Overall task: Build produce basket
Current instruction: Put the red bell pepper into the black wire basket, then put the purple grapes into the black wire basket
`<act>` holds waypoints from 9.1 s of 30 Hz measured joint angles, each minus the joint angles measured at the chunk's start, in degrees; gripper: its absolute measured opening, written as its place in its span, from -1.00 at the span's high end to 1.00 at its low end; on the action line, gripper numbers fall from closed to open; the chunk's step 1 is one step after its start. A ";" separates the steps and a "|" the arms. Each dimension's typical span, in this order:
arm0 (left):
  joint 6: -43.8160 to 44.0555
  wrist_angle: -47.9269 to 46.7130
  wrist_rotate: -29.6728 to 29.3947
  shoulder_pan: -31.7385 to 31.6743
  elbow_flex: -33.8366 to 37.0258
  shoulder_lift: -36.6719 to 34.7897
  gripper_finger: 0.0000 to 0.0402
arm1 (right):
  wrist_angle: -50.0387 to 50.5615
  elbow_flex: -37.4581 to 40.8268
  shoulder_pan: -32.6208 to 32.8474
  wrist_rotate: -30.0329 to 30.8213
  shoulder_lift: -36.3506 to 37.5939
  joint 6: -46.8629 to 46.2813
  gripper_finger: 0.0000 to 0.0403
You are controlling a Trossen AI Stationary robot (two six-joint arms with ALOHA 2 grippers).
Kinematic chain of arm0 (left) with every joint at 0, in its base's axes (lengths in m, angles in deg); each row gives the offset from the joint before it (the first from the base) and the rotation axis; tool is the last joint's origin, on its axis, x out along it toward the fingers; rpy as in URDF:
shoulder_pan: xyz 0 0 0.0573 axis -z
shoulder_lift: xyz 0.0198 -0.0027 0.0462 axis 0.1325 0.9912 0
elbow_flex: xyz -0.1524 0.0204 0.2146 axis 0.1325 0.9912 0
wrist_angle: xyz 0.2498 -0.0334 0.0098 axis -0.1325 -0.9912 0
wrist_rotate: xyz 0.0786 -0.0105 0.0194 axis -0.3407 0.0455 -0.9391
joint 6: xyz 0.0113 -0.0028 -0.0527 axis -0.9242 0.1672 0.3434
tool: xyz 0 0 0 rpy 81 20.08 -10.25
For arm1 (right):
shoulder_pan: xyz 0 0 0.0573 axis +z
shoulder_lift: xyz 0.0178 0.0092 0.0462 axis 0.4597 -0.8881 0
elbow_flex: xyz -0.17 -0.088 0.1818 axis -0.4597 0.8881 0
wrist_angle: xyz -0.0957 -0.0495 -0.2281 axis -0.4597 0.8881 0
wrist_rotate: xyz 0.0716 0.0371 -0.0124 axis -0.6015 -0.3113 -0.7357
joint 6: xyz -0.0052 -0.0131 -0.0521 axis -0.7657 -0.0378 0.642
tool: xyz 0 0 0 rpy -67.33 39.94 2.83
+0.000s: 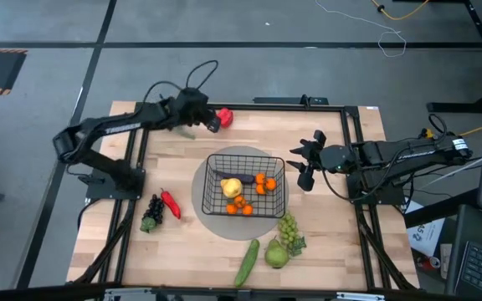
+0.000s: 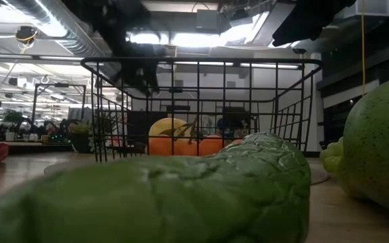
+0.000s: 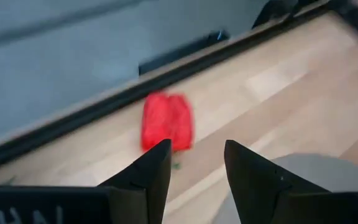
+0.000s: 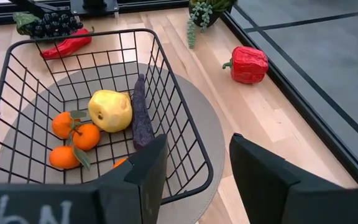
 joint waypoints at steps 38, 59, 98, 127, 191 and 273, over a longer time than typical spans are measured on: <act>3.08 13.35 17.81 -8.11 0.07 25.18 0.29 | 1.43 0.02 0.00 0.00 0.04 -0.13 0.13; 1.04 13.20 14.59 -7.31 0.07 26.83 0.29 | 1.57 0.04 0.00 -0.02 0.04 -0.20 0.13; -5.63 22.86 8.16 -3.33 0.04 24.75 0.97 | 2.79 0.04 0.00 -0.02 0.04 -0.22 0.13; -20.60 30.98 -4.72 28.24 0.09 2.47 0.96 | 4.29 0.04 0.00 0.00 0.04 -4.70 0.13; 46.92 -59.47 7.64 50.38 0.07 -14.32 0.68 | 3.82 0.04 -0.02 -0.94 0.00 -4.54 0.13; 62.21 -42.65 -12.26 72.82 6.37 -13.98 0.87 | 4.33 0.04 -0.01 -6.44 -0.03 -10.43 0.13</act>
